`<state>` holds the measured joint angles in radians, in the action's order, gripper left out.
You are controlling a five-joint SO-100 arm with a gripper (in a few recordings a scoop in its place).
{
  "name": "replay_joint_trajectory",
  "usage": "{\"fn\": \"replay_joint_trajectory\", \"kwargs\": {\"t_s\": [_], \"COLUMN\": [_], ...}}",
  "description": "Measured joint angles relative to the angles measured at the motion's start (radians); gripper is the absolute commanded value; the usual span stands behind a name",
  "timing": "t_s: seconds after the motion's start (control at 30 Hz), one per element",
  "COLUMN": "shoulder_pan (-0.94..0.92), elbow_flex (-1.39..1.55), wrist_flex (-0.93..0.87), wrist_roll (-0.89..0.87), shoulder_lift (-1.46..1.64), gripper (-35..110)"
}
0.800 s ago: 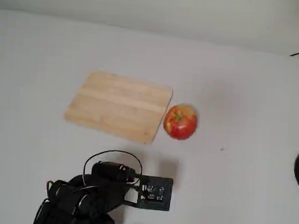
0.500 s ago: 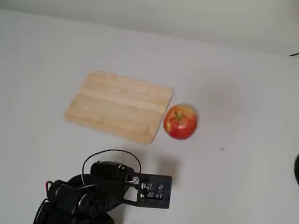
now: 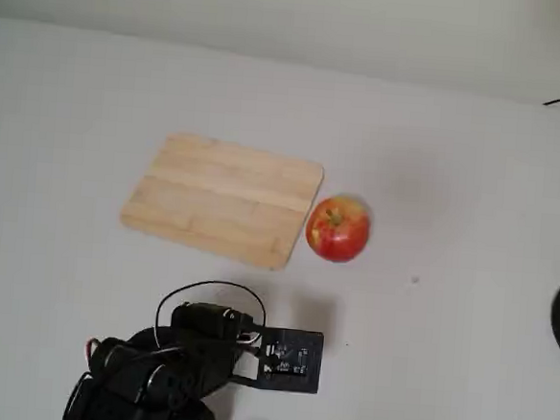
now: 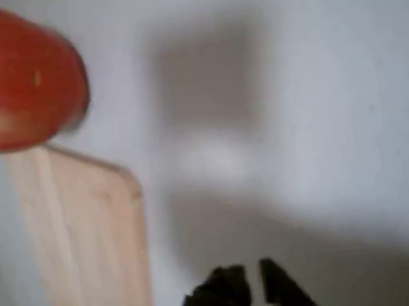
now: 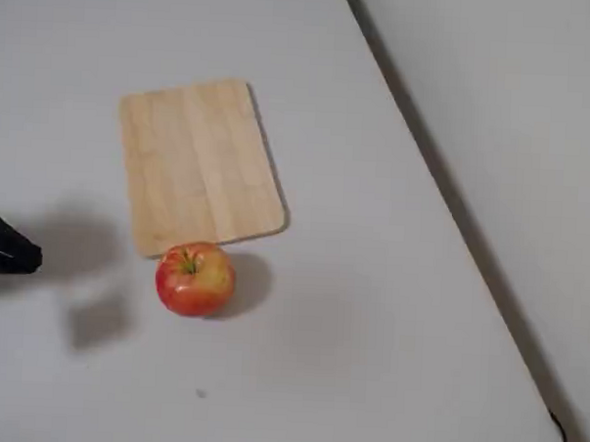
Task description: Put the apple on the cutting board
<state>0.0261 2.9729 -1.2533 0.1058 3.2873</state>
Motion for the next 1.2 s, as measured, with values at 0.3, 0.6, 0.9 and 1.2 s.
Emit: {"fn": "replay_joint_trajectory", "kwargs": {"t_s": [0.3, 0.6, 0.9, 1.2], "shoulder_pan": [-0.043, -0.106, -0.209, -0.156], "elbow_flex": [0.000, -0.393, -1.114, -1.393], "wrist_flex": [0.081, 0.097, -0.152, -0.187], "wrist_roll": [0.032, 0.000, 0.249, 0.256], "shoulder_lift": [-0.009, -0.574, -1.410, -1.787], "gripper": [28, 80, 88, 88]}}
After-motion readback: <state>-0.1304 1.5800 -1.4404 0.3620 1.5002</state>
